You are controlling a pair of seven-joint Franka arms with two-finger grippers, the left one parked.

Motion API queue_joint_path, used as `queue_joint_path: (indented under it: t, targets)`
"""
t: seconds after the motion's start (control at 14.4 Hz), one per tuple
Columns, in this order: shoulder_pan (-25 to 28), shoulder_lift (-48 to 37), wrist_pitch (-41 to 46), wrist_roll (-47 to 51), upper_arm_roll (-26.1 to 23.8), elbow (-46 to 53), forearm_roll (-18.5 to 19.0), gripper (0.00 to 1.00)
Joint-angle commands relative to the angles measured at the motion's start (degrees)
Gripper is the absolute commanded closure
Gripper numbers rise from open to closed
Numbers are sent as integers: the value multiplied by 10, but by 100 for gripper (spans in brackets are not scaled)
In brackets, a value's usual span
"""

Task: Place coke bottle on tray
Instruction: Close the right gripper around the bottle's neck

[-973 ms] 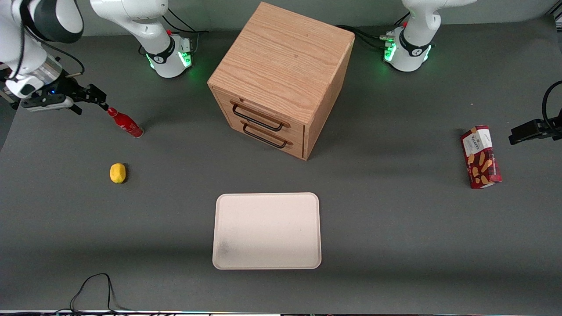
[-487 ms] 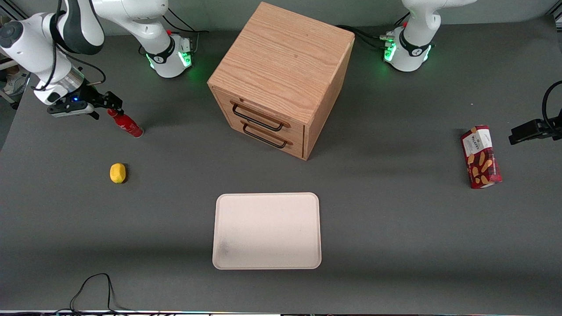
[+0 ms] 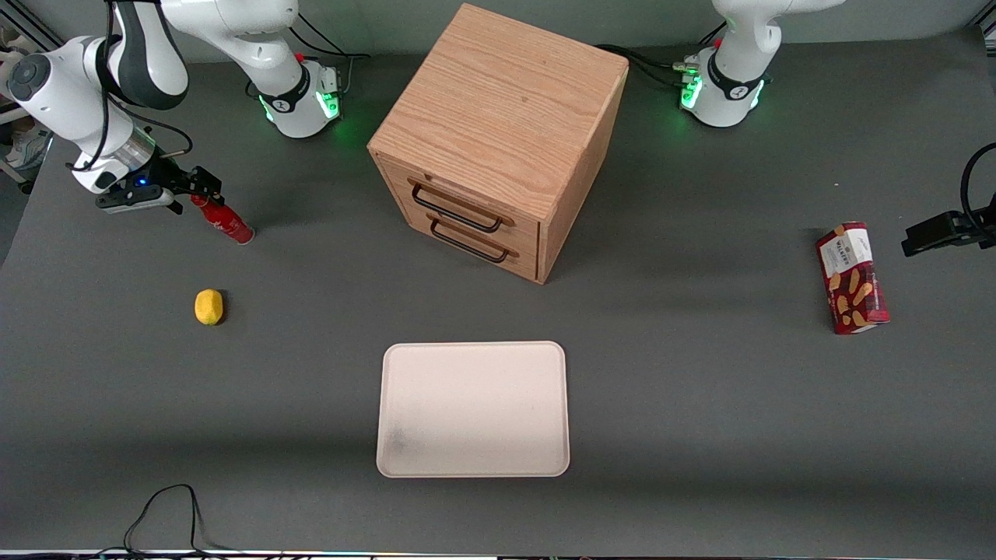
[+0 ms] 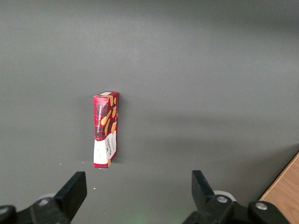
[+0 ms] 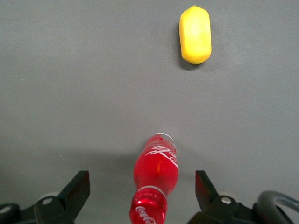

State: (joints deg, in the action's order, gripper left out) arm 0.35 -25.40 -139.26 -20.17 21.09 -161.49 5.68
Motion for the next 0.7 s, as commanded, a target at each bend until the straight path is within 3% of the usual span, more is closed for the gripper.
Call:
queue_joint_path:
  t: [0.0, 0.28, 0.63]
  targets:
    - [0, 1, -44, -14, 8, -37, 10, 0]
    - [0, 1, -44, -15, 8, -41, 10, 0]
    - [-1, 2, -36, -13, 9, -44, 49, 0]
